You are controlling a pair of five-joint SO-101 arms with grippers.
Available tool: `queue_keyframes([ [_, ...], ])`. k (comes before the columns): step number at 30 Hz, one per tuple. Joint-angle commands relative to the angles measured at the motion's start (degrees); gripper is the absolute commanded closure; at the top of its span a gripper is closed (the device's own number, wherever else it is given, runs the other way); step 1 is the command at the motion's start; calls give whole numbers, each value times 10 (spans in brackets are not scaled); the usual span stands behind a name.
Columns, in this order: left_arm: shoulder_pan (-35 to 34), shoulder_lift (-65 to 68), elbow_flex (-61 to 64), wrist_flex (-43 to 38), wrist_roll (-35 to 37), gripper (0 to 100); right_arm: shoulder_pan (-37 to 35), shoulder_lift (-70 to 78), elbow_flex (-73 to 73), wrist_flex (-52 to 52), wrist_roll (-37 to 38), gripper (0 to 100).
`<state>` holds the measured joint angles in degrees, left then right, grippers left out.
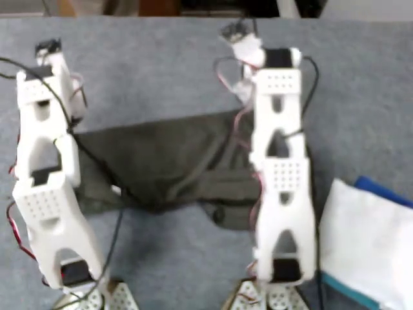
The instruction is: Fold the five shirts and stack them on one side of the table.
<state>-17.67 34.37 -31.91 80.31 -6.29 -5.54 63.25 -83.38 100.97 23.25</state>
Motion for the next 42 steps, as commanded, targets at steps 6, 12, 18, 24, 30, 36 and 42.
queue_keyframes([
  [6, 16, -11, -155, 200, -99, 981, 3, -115, 53, 15, 3, 993],
  [12, 22, -74, -33, 206, -143, 981, -2, -280, 240, 14, -17, 993],
  [18, 88, -243, 255, 145, -179, 981, 0, -378, 427, -27, -16, 990],
  [24, 103, -326, 462, -47, -125, 981, -1, -373, 607, -208, -17, 990],
  [30, 102, -326, 473, -120, -31, 981, -2, -337, 718, -379, -17, 991],
  [36, 96, -325, 494, -113, -25, 981, 0, -288, 734, -432, -17, 991],
  [42, 98, -327, 505, -18, -87, 981, 1, -262, 699, -419, -17, 991],
])
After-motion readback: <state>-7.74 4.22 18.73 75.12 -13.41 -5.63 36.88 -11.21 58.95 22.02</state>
